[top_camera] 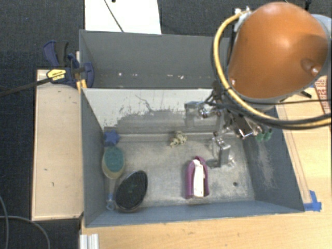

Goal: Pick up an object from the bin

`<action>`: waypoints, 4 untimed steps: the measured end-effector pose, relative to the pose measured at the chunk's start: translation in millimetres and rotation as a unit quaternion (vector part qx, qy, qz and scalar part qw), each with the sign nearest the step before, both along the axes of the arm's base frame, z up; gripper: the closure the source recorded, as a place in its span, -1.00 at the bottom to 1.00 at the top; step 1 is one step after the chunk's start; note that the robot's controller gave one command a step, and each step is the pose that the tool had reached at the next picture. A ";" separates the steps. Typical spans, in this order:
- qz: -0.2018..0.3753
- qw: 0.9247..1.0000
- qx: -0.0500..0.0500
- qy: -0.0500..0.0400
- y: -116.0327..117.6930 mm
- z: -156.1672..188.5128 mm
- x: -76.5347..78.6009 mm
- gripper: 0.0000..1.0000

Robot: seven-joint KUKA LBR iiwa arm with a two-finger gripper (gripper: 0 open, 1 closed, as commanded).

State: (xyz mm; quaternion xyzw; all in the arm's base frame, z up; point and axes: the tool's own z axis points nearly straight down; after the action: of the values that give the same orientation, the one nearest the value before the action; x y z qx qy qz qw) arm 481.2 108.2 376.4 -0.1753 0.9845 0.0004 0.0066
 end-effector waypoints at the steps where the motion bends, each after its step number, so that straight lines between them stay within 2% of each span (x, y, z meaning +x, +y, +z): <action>1: 0.001 1.000 -0.001 0.008 72.4 -104.4 34.2 -1.00; 2: 0.082 0.997 -0.002 0.009 112.3 -262.3 39.2 -1.00; 3: 0.299 0.954 -0.005 -0.011 125.2 -288.6 17.4 -1.00; 4: 0.297 0.954 -0.002 -0.024 128.8 -284.1 22.8 1.00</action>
Offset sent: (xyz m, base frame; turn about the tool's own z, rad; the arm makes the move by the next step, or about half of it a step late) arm 0.0338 0.0689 -0.1002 0.0031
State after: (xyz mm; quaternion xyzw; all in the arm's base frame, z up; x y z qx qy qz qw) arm 504.0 237.0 92.4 -0.4601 0.8874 -0.0036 0.0291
